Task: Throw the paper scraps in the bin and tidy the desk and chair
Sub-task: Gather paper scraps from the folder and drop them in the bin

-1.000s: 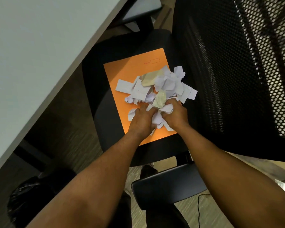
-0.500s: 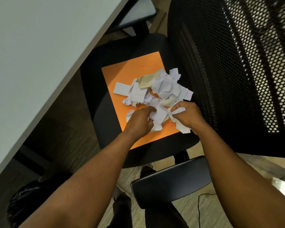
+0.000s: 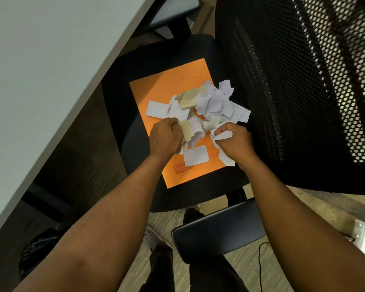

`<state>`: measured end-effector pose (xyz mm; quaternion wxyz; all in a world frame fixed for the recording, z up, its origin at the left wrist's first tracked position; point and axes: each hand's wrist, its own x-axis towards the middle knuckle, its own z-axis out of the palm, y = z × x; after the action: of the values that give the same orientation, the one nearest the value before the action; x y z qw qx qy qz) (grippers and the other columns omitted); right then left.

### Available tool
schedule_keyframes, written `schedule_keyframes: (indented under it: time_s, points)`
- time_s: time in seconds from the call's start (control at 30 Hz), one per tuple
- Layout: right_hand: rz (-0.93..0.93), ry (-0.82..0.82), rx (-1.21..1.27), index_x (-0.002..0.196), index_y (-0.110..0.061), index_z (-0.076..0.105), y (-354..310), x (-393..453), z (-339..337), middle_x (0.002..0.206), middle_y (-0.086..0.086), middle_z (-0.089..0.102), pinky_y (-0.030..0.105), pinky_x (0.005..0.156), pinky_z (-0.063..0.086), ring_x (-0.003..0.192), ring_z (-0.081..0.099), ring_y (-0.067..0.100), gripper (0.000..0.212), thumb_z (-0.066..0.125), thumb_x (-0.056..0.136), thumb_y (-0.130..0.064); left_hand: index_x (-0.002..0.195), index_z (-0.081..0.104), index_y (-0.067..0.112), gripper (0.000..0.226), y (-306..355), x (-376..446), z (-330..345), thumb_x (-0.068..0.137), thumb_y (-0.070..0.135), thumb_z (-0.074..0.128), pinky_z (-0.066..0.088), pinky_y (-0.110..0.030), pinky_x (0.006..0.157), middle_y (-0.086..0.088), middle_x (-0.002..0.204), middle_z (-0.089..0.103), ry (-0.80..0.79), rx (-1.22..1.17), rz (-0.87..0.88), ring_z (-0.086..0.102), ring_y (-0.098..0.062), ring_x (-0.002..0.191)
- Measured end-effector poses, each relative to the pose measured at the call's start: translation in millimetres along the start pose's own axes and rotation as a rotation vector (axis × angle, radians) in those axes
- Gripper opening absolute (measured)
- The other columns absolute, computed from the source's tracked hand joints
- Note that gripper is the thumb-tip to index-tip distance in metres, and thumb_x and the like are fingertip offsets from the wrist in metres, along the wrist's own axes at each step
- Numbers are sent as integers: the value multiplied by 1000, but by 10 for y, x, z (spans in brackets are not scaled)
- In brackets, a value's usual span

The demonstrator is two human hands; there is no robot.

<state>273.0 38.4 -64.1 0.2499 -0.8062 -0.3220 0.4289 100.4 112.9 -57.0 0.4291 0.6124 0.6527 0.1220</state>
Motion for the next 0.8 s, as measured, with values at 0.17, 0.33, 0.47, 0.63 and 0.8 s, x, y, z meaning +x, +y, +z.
schedule_keyframes:
  time_s: [0.17, 0.33, 0.47, 0.63, 0.8]
  points:
    - [-110, 75, -31, 82, -18, 69, -155, -76, 44, 79, -13, 60, 15, 61, 45, 80, 60, 10, 7, 73, 81, -12, 45, 38, 17, 37, 114, 57, -42, 79, 29, 30, 23, -28, 46, -2, 49, 42, 159, -71, -112, 42, -21, 52]
    - [-144, 186, 20, 81, -16, 70, -344, -175, -42, 77, -11, 62, 19, 63, 48, 77, 60, 8, 3, 70, 82, -13, 41, 41, 15, 54, 203, 107, -179, 94, 28, 45, 27, -28, 48, -1, 46, 44, 189, -148, -184, 40, -15, 46]
    - [-161, 237, 72, 83, -10, 72, -476, -220, -18, 83, -4, 69, 33, 69, 56, 82, 64, 17, 9, 64, 85, -13, 42, 45, 16, 53, 203, 44, -274, 93, 32, 52, 33, -30, 52, 6, 41, 46, 195, -322, -280, 45, -14, 46]
    - [-152, 198, 124, 69, -10, 67, -630, -228, 127, 69, 1, 65, 43, 65, 53, 73, 62, 26, 17, 60, 84, -13, 59, 62, 13, 51, 19, -104, -472, 89, 53, 56, 44, -36, 61, -4, 61, 63, 221, -416, -359, 64, -23, 64]
    - [24, 113, 321, 51, -23, 56, -819, -361, 349, 56, -10, 53, 33, 62, 40, 63, 49, 16, 31, 56, 80, -14, 69, 65, 11, 51, -247, -418, -790, 90, 57, 55, 47, -26, 54, -4, 64, 64, 239, -558, -422, 64, -12, 56]
